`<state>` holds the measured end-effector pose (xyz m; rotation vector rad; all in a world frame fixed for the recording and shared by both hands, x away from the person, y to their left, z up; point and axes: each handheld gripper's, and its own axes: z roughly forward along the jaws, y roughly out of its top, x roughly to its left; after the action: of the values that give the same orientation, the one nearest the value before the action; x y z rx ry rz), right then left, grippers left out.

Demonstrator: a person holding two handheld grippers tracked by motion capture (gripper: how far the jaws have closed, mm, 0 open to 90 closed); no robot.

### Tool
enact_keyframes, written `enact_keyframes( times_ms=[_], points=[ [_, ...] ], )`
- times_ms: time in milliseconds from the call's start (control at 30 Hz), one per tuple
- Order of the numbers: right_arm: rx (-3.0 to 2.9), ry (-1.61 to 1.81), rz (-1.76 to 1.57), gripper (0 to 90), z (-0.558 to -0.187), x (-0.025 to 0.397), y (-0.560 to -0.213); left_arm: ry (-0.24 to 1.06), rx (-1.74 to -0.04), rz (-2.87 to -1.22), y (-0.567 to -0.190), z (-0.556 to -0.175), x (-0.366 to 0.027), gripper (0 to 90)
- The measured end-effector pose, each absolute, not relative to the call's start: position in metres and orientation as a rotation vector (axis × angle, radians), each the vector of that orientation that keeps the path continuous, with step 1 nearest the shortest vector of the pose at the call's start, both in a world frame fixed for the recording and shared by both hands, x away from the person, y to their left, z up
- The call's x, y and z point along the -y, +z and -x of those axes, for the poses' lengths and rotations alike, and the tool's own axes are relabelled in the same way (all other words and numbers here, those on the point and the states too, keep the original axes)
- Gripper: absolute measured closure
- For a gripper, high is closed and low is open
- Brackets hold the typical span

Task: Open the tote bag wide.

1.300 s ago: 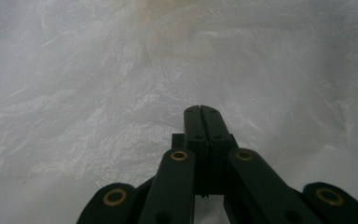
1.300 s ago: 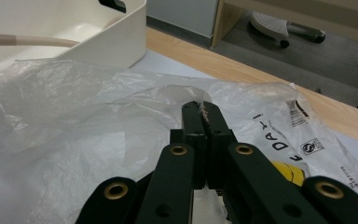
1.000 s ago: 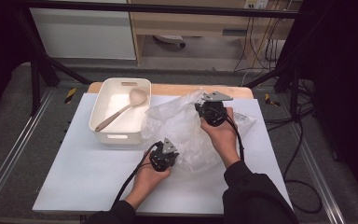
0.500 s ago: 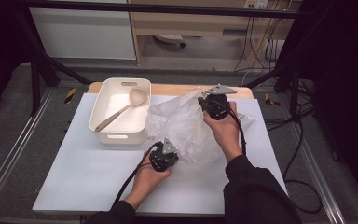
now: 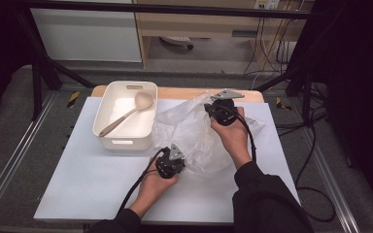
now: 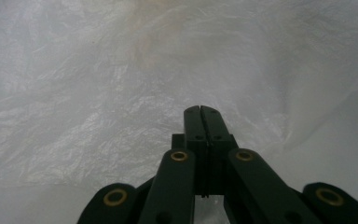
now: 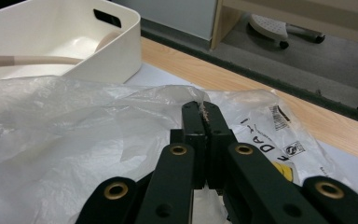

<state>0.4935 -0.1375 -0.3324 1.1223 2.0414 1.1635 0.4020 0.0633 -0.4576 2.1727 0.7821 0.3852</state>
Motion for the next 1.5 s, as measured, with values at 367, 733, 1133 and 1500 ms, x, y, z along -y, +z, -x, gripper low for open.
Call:
enact_keyframes(
  times_ms=[367, 733, 1133, 1500],
  points=[
    [-2.104, 1.150, -1.092, 90.0, -0.490, 0.130, -0.340, 0.356, -0.787, -2.087, -0.429, -0.392, -0.077, 90.0],
    [-2.149, 1.141, -1.067, 90.0, -0.486, 0.124, -0.341, 0.318, -0.777, -2.026, -0.396, -0.386, -0.084, 90.0],
    [-2.193, 1.138, -1.038, 90.0, -0.483, 0.119, -0.343, 0.362, -0.813, -1.961, -0.372, -0.392, -0.106, 78.6],
    [-2.206, 1.156, -1.048, 90.0, -0.482, 0.118, -0.346, 0.474, -0.917, -1.935, -0.348, -0.407, -0.133, 35.1]
  ],
)
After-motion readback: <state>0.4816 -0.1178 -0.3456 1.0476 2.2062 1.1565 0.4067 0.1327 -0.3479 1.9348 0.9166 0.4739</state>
